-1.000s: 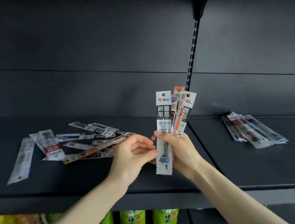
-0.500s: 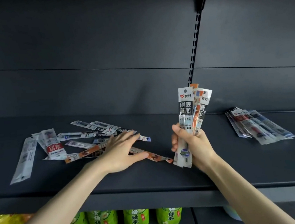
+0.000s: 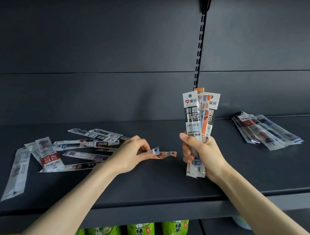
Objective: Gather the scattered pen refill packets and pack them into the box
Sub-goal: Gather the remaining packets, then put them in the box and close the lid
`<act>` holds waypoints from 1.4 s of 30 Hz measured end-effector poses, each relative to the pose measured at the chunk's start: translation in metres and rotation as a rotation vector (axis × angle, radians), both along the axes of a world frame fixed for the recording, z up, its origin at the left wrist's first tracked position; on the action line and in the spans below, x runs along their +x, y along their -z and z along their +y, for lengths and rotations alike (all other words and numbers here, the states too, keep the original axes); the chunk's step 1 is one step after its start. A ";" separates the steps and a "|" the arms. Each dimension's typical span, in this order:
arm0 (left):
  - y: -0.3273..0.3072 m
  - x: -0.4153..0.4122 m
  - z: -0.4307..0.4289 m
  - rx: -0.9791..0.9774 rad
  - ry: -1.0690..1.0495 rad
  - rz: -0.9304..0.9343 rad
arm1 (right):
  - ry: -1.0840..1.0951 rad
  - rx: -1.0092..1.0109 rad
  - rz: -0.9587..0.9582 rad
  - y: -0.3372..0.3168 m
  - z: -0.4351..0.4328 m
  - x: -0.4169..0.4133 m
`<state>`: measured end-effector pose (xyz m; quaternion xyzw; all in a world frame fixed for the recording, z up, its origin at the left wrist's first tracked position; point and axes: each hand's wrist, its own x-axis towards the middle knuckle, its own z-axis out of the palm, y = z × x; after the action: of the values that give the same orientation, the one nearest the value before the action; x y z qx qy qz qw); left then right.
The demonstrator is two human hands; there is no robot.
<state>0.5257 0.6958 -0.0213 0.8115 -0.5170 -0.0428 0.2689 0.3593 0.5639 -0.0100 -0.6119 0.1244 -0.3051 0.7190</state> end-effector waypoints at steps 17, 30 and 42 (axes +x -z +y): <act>-0.012 0.005 0.029 0.152 0.062 -0.068 | -0.013 -0.036 0.014 0.002 -0.004 0.005; -0.035 0.014 -0.011 0.422 0.153 0.099 | -0.007 -0.026 0.012 0.002 -0.003 0.003; -0.040 0.000 -0.023 -0.372 -0.109 0.144 | 0.051 -0.008 -0.025 0.001 -0.002 0.004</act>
<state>0.5257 0.6728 0.0185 0.7695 -0.4507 0.0103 0.4523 0.3634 0.5615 -0.0106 -0.6075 0.1298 -0.3314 0.7101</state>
